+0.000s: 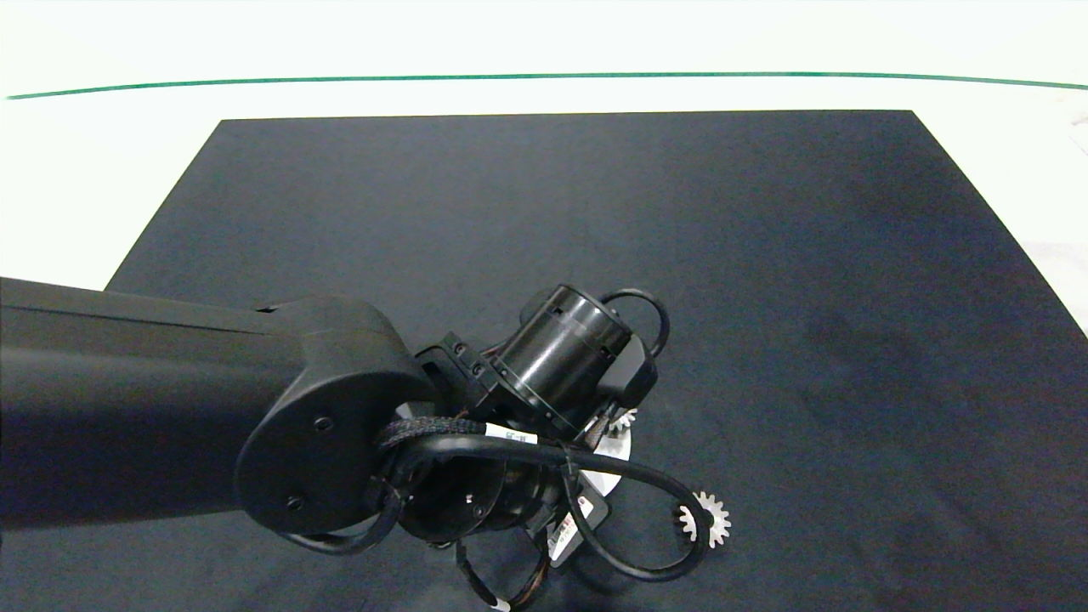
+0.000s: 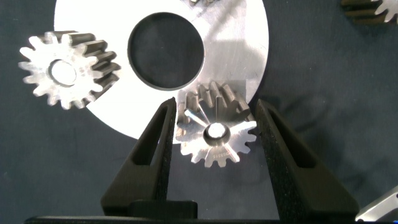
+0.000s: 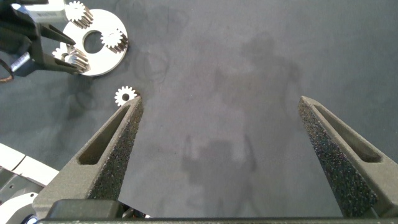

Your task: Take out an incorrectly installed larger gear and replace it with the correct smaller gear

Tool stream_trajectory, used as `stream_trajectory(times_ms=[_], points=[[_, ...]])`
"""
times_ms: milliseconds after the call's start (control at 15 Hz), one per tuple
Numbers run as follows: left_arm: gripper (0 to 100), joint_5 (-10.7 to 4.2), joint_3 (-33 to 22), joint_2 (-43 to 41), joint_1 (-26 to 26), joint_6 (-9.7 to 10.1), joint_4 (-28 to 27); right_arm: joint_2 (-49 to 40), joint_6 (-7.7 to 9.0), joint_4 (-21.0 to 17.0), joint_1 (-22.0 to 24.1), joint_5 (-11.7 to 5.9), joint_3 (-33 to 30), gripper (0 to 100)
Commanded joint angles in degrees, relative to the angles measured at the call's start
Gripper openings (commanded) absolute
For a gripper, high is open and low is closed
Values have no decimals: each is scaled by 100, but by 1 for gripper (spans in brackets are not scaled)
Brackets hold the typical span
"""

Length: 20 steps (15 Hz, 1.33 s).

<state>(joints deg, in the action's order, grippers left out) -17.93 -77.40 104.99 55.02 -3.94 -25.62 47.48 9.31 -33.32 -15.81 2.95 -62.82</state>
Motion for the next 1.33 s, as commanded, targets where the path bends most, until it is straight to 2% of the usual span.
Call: stream_trajectory(times_ms=[67,733,1333], points=[[31,-17,32,-75,9,7,-13,7,9,-26,-1,4,-2,100],[31,-26,234,-40,27,25,-13,-2,71,106,-1,4,147,100],[31,-17,-12,-127,27,7,-30,-2,71,106,-1,4,147,100]])
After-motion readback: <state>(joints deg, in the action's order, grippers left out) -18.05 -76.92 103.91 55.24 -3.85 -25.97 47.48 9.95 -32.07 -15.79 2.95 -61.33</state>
